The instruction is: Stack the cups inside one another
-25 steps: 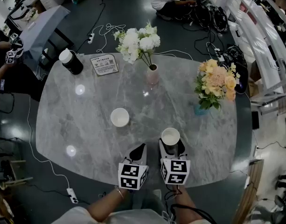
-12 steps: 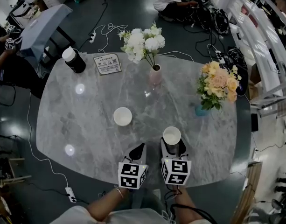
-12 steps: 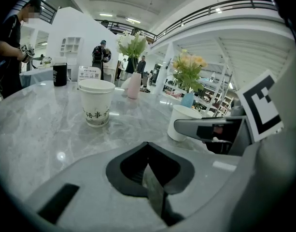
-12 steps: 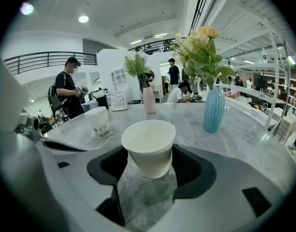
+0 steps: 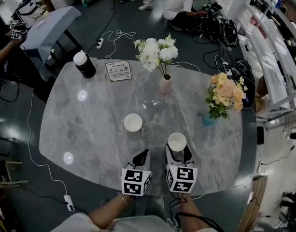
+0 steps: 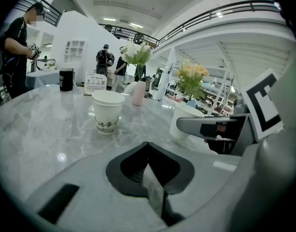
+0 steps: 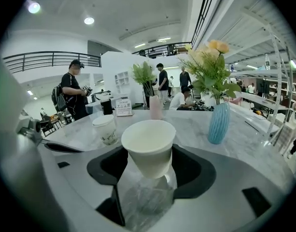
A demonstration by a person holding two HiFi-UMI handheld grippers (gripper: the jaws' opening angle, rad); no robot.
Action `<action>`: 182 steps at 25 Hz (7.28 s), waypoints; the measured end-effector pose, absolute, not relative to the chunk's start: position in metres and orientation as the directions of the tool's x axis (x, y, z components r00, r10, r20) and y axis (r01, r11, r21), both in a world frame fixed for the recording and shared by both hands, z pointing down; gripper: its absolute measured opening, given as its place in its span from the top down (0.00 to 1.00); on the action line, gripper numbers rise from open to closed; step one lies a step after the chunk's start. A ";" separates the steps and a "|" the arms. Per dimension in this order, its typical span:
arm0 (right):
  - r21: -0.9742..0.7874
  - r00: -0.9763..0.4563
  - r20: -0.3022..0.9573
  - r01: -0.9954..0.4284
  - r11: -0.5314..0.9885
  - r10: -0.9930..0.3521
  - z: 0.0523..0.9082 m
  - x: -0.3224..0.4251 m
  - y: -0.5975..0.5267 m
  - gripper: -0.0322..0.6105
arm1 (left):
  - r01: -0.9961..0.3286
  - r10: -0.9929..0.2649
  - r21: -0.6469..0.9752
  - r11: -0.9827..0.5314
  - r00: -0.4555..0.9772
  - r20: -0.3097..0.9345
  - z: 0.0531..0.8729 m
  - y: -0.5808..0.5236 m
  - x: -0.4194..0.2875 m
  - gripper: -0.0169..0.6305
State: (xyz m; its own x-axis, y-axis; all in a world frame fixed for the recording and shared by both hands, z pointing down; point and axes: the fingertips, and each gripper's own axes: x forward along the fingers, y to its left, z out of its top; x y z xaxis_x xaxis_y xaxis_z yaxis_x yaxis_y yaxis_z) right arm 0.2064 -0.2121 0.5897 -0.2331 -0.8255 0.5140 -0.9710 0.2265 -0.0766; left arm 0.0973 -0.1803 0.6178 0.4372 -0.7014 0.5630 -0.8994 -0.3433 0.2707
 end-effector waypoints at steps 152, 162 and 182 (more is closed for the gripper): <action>-0.099 -0.303 0.343 -0.953 0.287 -0.889 0.476 0.098 -0.178 0.93 | -0.942 -0.882 0.191 -0.277 0.328 0.339 0.487 -0.147 -0.033 0.97; -0.093 -0.281 0.330 -0.960 0.265 -0.901 0.471 0.102 -0.151 0.93 | -0.933 -0.873 0.201 -0.298 0.351 0.337 0.490 -0.132 -0.034 0.97; -0.128 -0.387 0.301 -0.922 0.365 -0.872 0.458 0.119 -0.127 0.93 | -0.957 -0.907 0.192 -0.218 0.271 0.321 0.478 -0.095 -0.005 0.97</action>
